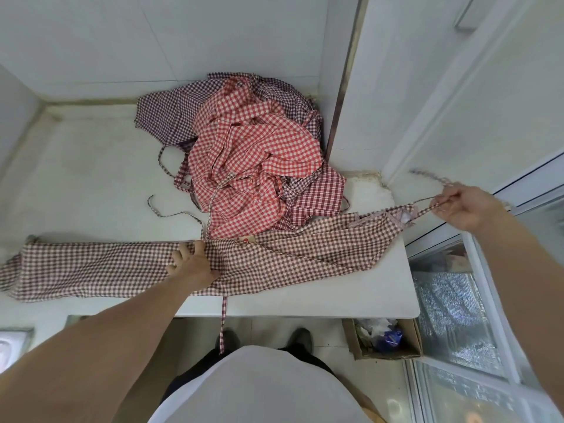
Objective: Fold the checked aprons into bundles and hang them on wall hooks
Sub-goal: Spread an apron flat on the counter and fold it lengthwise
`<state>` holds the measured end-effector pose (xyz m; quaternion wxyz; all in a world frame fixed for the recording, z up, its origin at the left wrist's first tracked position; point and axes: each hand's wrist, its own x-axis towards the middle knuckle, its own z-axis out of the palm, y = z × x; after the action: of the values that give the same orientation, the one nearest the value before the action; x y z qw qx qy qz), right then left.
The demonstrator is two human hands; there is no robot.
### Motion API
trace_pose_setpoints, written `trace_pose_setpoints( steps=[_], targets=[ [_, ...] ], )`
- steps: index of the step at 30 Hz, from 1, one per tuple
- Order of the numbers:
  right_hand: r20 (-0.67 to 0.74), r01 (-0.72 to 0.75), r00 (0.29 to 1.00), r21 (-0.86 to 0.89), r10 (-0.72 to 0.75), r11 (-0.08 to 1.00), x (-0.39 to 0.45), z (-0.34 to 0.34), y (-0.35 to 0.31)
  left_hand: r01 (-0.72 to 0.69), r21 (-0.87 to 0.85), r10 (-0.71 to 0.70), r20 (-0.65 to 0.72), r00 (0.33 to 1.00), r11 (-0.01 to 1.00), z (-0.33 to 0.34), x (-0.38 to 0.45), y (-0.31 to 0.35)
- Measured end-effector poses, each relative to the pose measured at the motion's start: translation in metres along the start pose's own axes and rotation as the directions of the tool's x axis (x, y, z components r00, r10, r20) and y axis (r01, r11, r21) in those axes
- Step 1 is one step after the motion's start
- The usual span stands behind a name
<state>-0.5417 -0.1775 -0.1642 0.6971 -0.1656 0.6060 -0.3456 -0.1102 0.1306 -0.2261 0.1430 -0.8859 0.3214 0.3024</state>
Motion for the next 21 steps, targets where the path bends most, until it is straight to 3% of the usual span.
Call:
trace_pose_setpoints(
  steps=[2,4,6,8,10,11,12,14,16,18,21],
  targets=[
    [-0.061,0.073,0.996,0.061,-0.070,0.995,0.000,-0.005,-0.015,0.000,0.003,0.000,0.005,1.000,1.000,0.000,0.000,0.000],
    [-0.167,0.167,0.970,-0.067,-0.176,0.984,0.000,-0.012,-0.023,-0.004,0.012,0.004,0.005,1.000,1.000,0.001,0.000,0.000],
    [-0.297,0.242,0.898,-0.282,-0.324,0.928,-0.003,-0.014,-0.017,-0.008,0.021,0.008,-0.001,1.000,1.000,0.002,0.000,-0.001],
    [-0.359,0.339,0.756,-0.500,-0.547,0.797,-0.014,-0.004,0.004,-0.015,0.030,0.015,0.002,1.000,0.999,0.002,-0.001,-0.001],
    [-0.200,0.501,0.627,-0.637,-0.753,0.587,-0.034,0.027,0.040,-0.018,0.042,0.017,0.008,1.000,0.999,0.002,0.000,-0.001],
    [-0.035,0.575,0.613,-0.666,-0.789,0.476,-0.046,0.046,0.063,-0.019,0.053,0.018,0.013,1.000,0.998,0.001,-0.001,-0.002],
    [0.167,0.640,0.617,-0.674,-0.769,0.368,-0.062,0.069,0.089,-0.022,0.063,0.021,0.016,1.000,0.998,0.001,-0.001,-0.002],
    [0.569,0.750,0.607,-0.641,-0.554,0.163,-0.094,0.112,0.147,-0.029,0.078,0.027,0.021,0.999,0.997,-0.001,-0.002,-0.002],
    [0.796,0.842,0.515,-0.540,-0.317,0.012,-0.117,0.149,0.206,-0.044,0.082,0.042,0.023,0.999,0.996,-0.002,-0.003,-0.002],
    [0.871,0.878,0.469,-0.478,-0.145,-0.034,-0.126,0.177,0.251,-0.064,0.073,0.062,0.026,0.998,0.995,-0.001,-0.004,-0.003],
    [0.808,0.784,0.589,-0.566,0.019,-0.257,-0.113,0.179,0.289,-0.117,0.085,0.117,0.002,0.993,0.989,0.004,-0.008,-0.006]
  ],
)
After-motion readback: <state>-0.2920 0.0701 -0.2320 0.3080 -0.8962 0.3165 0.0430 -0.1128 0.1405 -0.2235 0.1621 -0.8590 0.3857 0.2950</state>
